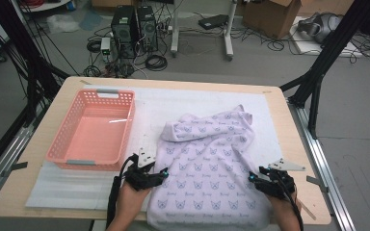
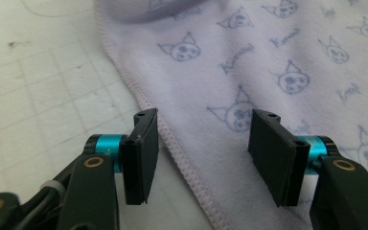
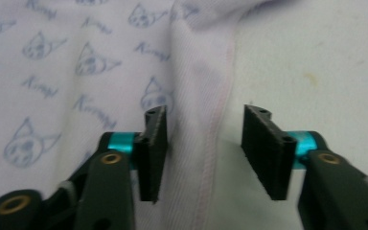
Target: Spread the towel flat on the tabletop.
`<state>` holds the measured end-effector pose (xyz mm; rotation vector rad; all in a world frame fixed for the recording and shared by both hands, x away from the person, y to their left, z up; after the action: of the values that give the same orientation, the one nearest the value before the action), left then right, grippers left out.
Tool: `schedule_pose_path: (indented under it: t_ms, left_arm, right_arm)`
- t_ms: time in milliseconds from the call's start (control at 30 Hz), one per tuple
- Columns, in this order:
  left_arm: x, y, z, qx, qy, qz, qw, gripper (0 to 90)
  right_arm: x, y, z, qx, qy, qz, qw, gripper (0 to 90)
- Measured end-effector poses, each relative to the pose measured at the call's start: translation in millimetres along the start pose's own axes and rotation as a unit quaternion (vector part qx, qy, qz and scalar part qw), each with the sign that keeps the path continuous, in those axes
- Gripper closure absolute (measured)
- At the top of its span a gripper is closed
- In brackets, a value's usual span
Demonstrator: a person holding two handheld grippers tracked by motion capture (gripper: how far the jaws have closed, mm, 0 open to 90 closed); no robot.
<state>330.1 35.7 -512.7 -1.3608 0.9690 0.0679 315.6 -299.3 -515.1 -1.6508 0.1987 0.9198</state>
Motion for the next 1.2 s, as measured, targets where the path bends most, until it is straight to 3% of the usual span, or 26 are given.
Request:
schedule_pose_path:
  t_ms: [100, 133, 267, 333, 500, 700, 933, 1100, 1200]
  left_arm:
    - [-0.4, 0.2, -0.8, 0.005, 0.001, -0.002, 1.0, 46.2]
    - [-0.8, 0.3, -1.2, 0.005, 0.003, -0.003, 1.0, 50.5]
    - [-1.5, 1.3, -10.1, 0.039, 0.029, -0.002, 0.9988, 77.2]
    - [-1.8, 1.5, -10.8, 0.041, 0.034, -0.001, 0.9986, 82.6]
    - [-6.9, 2.8, -7.0, 0.006, 0.046, -0.005, 0.9989, 84.8]
    - [-28.4, -0.8, -7.7, -0.019, 0.079, -0.025, 0.9964, 85.0]
    - [-59.1, 0.4, -12.5, -0.02, 0.105, -0.041, 0.9934, 85.2]
    - [-78.2, 5.1, -27.3, -0.003, 0.127, -0.04, 0.9911, 85.2]
    - [-83.8, 15.0, -36.5, 0.01, 0.141, -0.026, 0.9897, 85.1]
  right_arm:
    - [0.4, -0.4, -2.2, -0.001, 0.001, 0.0, 1.0, 59.8]
    - [0.4, -0.5, -2.8, -0.002, 0.0, -0.002, 1.0, 63.8]
    - [0.7, -1.1, 2.6, -0.012, -0.021, -0.002, 0.9997, 83.1]
    - [0.6, -1.1, 4.8, -0.016, -0.024, -0.003, 0.9996, 85.0]
    - [-2.1, 0.3, 5.9, -0.012, -0.034, -0.003, 0.9993, 85.9]
    - [-16.1, -3.1, 10.9, -0.021, -0.047, -0.011, 0.9986, 86.3]
    - [-48.5, -5.9, 18.8, -0.031, -0.056, -0.033, 0.9974, 86.4]
    - [-74.8, 2.3, 33.1, -0.047, -0.074, -0.038, 0.9954, 86.4]
    - [-87.9, 9.9, 40.9, -0.058, -0.081, -0.032, 0.9945, 86.4]
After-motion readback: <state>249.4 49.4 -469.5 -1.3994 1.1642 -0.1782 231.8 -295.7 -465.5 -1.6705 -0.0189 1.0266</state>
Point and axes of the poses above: each handheld gripper's, and its own axes: x roughly forward along the jaws, y roughly out of its underside, z roughly to its left, the point moved 10 cm from there along x, roughly forward along the jaws, and after that the axes turned 4 degrees about -x, right-handed, at the moved point
